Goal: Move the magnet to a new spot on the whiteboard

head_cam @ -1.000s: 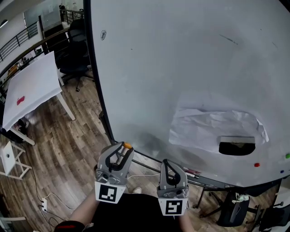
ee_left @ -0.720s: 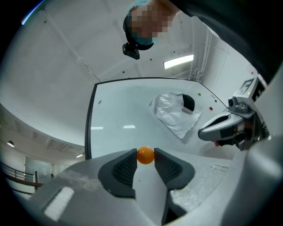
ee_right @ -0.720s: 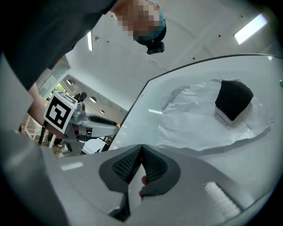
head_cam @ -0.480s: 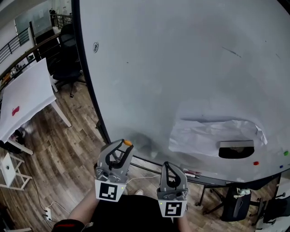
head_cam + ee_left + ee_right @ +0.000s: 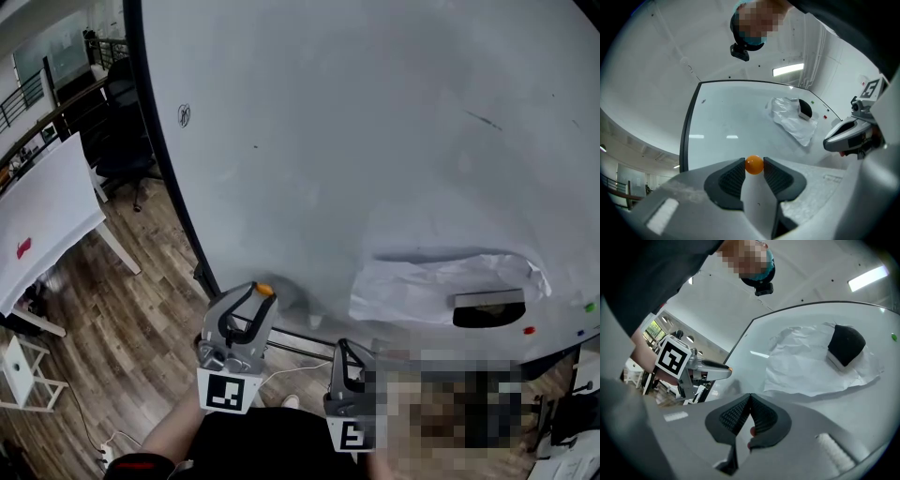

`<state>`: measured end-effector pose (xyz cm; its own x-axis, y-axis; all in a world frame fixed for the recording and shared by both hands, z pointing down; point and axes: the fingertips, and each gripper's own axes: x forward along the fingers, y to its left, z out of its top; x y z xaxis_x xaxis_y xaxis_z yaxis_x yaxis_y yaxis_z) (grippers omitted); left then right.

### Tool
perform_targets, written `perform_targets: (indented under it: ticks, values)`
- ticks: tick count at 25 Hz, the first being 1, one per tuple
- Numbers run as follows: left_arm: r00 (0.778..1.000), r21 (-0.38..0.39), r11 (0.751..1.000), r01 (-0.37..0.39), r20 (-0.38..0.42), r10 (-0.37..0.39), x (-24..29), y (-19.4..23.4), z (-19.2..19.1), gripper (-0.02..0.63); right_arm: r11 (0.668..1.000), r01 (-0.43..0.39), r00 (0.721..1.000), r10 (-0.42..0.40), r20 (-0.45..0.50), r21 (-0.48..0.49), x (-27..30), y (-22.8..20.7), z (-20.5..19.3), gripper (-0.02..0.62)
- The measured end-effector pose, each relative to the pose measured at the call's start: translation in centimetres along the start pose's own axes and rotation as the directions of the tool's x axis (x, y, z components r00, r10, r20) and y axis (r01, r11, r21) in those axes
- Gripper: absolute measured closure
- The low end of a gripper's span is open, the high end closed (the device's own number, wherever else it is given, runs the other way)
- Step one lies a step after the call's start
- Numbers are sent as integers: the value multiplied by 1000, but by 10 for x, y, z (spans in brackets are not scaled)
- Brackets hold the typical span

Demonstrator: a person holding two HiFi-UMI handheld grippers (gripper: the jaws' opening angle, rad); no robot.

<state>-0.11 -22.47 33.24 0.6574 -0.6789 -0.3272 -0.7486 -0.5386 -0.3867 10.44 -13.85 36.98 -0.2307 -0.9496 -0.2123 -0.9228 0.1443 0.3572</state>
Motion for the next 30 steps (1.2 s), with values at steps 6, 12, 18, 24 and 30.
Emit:
perform_targets:
  ticks: [6,12,18,24,30]
  values:
    - [1000,-4,1000,6,9,-6,9,6,-3,476,1000,7,1000,-7,-11,-1,6,8,-2,592]
    - [1000,-7,1000,9,12,-9,17,13,-7,476,1000,18,999,-18,-32,-16,8,11,-5,592]
    - [1000,-14,1000,19,21,-18,22,15,-10,476,999,28,998,-29,-49,-23,12,13,-8,592]
    - [999,-15,1000,23,27,-23,23,13,-13,476,999,34,998,-35,-57,-21,15,11,-14,592]
    - [999,-23,1000,19,27,-19,23,14,-13,476,999,37,997,-38,-60,-15,19,12,-16,592]
